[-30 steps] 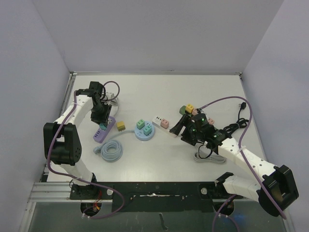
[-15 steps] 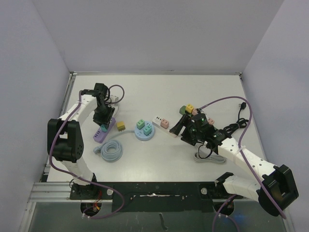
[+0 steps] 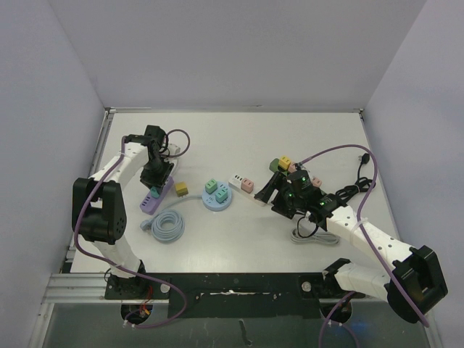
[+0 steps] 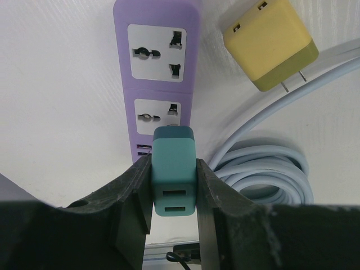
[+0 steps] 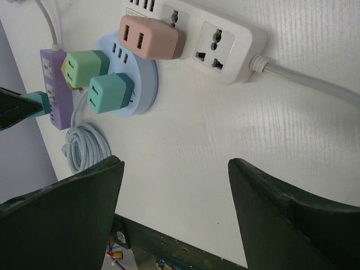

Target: Insert the plug

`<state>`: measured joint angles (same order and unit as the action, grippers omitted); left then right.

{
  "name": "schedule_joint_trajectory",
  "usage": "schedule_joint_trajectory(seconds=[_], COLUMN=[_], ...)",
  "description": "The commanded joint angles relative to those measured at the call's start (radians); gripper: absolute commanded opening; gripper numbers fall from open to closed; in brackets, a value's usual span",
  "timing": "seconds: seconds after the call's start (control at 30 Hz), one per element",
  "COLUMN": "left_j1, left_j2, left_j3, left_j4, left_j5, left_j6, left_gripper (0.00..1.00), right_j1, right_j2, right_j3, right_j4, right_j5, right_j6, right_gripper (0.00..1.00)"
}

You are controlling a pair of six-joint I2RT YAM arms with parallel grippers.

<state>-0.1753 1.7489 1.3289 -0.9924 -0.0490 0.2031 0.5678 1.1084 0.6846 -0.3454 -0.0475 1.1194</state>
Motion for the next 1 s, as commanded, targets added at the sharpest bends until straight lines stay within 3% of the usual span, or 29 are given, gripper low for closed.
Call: schedule_joint_trajectory(seconds=[0.0, 0.97], left_j1=[-0.003, -0.004], left_j2=[-0.038, 0.005], left_j3=[0.022, 0.000], left_j4=[-0.003, 0.118], left_j5=[-0.016, 0.076], left_j6=[0.019, 0.094], left_gripper=[0.19, 0.15], right_j1=[-0.007, -0.006], right_j2=[0.001, 0.022], right_j3=[0.023, 0.020], right_j4=[0.041, 0.046], right_j5=[0.003, 0.003], right_j6=[0.008, 0.002], right_gripper=[0.77, 0.77])
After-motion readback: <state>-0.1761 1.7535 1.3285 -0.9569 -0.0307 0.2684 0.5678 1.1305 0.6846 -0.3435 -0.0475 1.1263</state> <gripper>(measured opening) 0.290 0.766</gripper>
